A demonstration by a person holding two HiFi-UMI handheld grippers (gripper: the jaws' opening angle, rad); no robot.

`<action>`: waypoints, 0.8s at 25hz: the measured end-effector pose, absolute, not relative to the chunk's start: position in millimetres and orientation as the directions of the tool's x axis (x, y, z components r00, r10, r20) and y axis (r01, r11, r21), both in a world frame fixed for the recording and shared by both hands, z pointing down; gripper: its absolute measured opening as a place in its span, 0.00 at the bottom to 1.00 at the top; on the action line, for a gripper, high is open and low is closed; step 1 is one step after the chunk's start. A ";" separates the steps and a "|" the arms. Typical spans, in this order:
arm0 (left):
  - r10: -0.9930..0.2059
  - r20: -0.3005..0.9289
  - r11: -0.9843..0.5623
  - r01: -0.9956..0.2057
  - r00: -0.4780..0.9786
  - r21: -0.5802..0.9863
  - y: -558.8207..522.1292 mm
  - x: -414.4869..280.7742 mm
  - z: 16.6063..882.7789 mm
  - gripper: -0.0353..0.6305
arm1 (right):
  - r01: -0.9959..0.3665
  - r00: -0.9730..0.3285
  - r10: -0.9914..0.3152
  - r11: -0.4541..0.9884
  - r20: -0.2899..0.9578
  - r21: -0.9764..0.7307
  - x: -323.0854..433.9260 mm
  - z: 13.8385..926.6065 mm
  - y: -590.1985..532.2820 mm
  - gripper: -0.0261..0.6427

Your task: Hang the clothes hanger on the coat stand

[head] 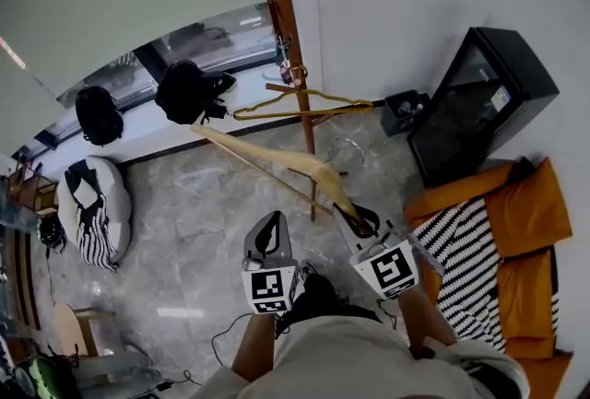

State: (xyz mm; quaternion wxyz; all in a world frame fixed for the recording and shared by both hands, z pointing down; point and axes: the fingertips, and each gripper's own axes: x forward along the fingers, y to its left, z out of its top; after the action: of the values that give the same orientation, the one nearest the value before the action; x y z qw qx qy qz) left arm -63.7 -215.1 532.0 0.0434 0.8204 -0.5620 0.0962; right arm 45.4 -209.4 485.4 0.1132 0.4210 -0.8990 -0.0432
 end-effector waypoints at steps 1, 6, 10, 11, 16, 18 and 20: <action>-0.913 0.198 -0.371 -0.928 0.357 -0.034 -221.5 -65.1 527.8 0.07 | -0.742 -0.625 -0.763 0.646 0.167 0.176 41.1 479.2 -214.5 0.09; -0.913 0.148 -0.387 -0.922 0.381 -0.013 -256.7 -74.8 506.9 0.07 | -0.721 -0.642 -0.744 0.668 0.186 0.186 23.8 449.1 -244.3 0.09; -0.905 0.098 -0.416 -0.909 0.414 0.002 -275.7 -76.7 489.7 0.07 | -0.679 -0.631 -0.739 0.673 0.235 0.295 19.4 428.7 -264.6 0.09; -0.902 0.089 -0.423 -0.906 0.422 0.005 -279.9 -78.1 486.7 0.07 | -0.672 -0.624 -0.743 0.668 0.243 0.319 17.7 421.7 -268.9 0.09; -0.892 0.038 -0.447 -0.891 0.451 0.073 -301.0 -79.1 470.7 0.07 | -0.639 -0.619 -0.738 0.673 0.271 0.374 11.4 389.9 -289.5 0.09; -0.888 0.018 -0.456 -0.886 0.459 0.081 -305.5 -78.4 462.6 0.07 | -0.619 -0.614 -0.732 0.679 0.296 0.396 9.4 382.2 -294.6 0.09; -0.881 -0.004 -0.471 -0.878 0.473 0.083 -310.0 -80.2 454.8 0.07 | -0.597 -0.609 -0.728 0.682 0.315 0.422 4.5 373.4 -298.1 0.09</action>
State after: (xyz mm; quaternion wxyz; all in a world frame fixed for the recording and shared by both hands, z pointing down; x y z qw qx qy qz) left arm -80.2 -310.0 454.8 0.0348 0.8573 -0.5130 -0.0230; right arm 4.5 -298.1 373.4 0.2362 0.3737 -0.8862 -0.1388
